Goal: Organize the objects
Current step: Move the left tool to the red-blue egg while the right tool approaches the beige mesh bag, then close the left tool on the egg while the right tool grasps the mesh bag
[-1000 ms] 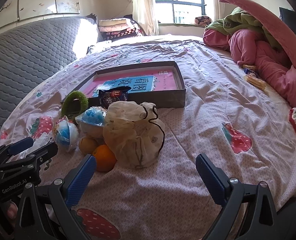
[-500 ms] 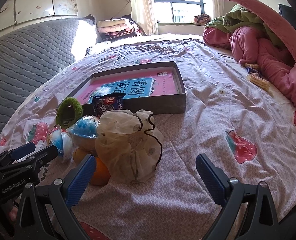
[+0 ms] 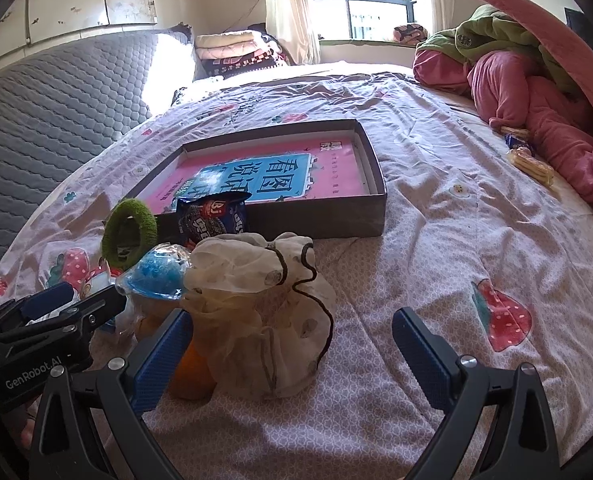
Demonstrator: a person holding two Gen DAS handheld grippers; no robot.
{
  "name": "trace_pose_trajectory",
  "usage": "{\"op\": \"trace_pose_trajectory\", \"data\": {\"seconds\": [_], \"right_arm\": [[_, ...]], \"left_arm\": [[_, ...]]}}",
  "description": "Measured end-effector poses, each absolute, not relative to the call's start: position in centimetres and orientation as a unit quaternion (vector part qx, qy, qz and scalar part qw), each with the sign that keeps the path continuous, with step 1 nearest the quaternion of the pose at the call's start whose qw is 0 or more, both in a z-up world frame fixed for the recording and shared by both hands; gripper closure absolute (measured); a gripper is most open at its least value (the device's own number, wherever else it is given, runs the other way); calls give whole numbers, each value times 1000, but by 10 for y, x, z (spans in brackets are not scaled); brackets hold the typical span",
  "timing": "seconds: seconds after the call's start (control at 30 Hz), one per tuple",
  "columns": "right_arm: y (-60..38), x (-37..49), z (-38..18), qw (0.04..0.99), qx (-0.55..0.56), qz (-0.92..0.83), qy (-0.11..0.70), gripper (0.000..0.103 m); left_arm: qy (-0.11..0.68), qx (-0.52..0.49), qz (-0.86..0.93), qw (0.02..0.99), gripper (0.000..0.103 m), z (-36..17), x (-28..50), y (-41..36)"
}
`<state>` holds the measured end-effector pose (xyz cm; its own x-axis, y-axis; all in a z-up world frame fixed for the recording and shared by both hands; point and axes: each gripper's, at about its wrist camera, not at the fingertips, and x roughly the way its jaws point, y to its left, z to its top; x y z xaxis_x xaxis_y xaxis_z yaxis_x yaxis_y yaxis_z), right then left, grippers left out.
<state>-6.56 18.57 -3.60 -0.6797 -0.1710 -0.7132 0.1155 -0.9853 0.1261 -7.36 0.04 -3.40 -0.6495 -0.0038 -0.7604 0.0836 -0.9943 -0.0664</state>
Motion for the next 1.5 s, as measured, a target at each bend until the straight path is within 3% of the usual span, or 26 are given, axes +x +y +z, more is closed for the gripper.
{"op": "trace_pose_trajectory", "data": {"seconds": [0.27, 0.53, 0.93, 1.03, 1.17, 1.27, 1.5], "right_arm": [[186, -81, -44, 88, 416, -904, -43, 5], [183, -85, -43, 113, 408, -904, -49, 37], [180, -84, -40, 114, 375, -920, -29, 71], [179, -83, -40, 108, 365, -924, -14, 75], [179, -81, -41, 103, 357, -928, -8, 78], [181, -80, -41, 104, 353, -930, -9, 80], [183, -75, -37, 108, 335, -936, -9, 80]], "left_arm": [[58, 430, -901, 21, 20, -43, -74, -10], [97, 452, -887, 6, 18, -52, -78, -21], [118, 461, -879, 29, 19, -62, -96, -29], [121, 457, -881, 26, 22, -63, -95, -29], [113, 456, -883, 20, 41, -62, -94, -26], [109, 454, -884, 21, 47, -61, -92, -25], [101, 446, -889, 7, 48, -57, -86, -23]]}}
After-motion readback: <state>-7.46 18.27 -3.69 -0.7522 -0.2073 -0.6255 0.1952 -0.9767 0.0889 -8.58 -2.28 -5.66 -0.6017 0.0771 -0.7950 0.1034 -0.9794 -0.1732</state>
